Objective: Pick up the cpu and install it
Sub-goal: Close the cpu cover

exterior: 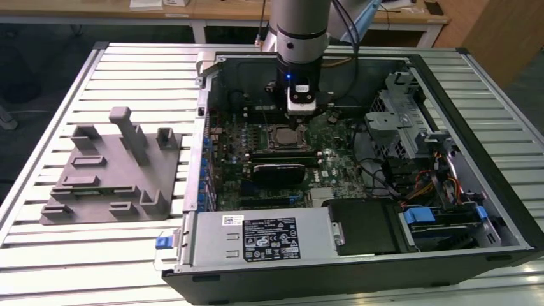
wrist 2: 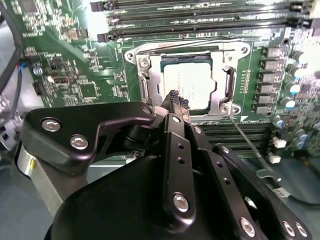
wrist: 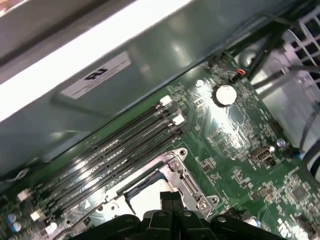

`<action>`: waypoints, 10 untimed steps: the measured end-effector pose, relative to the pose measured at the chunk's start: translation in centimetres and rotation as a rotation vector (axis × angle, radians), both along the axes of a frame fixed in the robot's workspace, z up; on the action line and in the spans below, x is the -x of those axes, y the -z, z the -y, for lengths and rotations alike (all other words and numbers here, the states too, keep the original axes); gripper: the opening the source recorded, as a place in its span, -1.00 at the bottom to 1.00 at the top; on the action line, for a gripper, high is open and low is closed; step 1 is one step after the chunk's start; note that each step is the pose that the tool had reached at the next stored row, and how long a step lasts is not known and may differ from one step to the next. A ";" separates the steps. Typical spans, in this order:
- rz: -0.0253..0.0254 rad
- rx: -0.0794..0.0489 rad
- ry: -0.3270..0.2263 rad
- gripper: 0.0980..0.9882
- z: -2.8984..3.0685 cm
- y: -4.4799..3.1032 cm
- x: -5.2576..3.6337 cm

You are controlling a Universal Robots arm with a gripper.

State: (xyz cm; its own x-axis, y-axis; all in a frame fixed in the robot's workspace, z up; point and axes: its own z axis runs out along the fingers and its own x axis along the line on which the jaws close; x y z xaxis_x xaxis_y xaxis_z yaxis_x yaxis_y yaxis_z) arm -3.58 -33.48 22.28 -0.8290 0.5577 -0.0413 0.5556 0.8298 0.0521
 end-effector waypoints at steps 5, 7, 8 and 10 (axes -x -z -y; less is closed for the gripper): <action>0.0000 0.001 -0.082 -0.98 0.00 0.04 0.00; 0.0000 0.002 -0.115 -0.98 0.00 0.05 0.00; 0.0000 0.002 -0.131 -0.98 0.00 0.05 0.00; 0.0000 0.003 -0.168 -0.98 0.00 0.07 0.00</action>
